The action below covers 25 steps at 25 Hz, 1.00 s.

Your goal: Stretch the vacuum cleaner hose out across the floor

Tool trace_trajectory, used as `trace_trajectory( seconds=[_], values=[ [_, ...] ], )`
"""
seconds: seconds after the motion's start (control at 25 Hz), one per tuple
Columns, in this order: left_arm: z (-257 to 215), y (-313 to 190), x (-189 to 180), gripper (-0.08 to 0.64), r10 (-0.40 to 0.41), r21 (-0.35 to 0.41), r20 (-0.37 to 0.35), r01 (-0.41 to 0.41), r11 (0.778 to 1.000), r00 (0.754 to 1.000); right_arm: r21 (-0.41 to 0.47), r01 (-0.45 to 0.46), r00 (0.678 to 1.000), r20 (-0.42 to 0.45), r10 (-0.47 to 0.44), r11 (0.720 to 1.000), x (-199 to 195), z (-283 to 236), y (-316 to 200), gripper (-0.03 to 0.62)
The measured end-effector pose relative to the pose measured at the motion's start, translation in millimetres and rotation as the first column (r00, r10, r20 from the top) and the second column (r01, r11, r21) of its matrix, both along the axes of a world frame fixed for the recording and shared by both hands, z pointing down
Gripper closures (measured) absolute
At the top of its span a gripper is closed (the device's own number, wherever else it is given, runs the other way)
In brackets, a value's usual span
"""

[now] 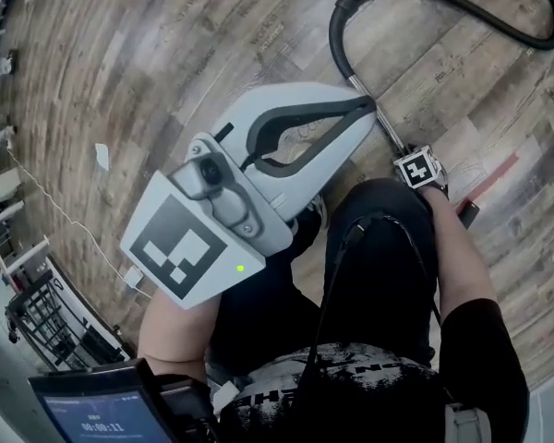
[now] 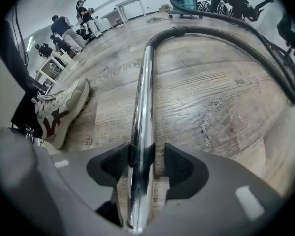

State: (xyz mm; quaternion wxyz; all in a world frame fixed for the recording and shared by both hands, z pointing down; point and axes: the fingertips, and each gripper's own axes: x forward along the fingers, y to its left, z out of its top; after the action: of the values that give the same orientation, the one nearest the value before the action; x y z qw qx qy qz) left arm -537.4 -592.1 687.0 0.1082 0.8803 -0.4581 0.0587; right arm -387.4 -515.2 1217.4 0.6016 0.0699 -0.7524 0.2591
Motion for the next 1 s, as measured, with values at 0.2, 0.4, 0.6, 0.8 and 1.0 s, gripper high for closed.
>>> trace_trajectory(
  seconds=[0.2, 0.4, 0.6, 0.8, 1.0],
  values=[
    [0.2, 21.3, -6.4, 0.561, -0.047, 0.001, 0.038, 0.047, 0.999, 0.998, 0.106, 0.043, 0.995, -0.093, -0.033, 0.993, 7.9, -3.0, -12.1, 0.375],
    [0.5, 36.2, -1.9, 0.561, -0.05, 0.002, 0.051, 0.05, 0.999, 0.997, 0.099, 0.041, 0.996, -0.08, -0.033, 0.994, 4.9, -5.0, -9.1, 0.416],
    [16.7, 38.3, 1.0, 0.561, -0.002, -0.037, 0.069, 0.005, 0.999, 0.998, 0.07, 0.028, 0.987, -0.159, -0.017, 0.997, 25.9, -9.6, -5.0, 0.417],
    [33.8, 30.4, 4.2, 0.561, 0.049, -0.073, 0.058, -0.044, 0.996, 0.997, -0.027, -0.005, 1.0, -0.01, 0.005, 1.0, 5.3, -30.0, 6.4, 0.419],
    [33.4, 26.6, 29.0, 0.561, 0.092, -0.074, 0.073, -0.087, 0.993, 0.993, -0.009, -0.011, 0.994, 0.108, 0.012, 1.0, 1.7, -60.9, -11.0, 0.42]
  ],
)
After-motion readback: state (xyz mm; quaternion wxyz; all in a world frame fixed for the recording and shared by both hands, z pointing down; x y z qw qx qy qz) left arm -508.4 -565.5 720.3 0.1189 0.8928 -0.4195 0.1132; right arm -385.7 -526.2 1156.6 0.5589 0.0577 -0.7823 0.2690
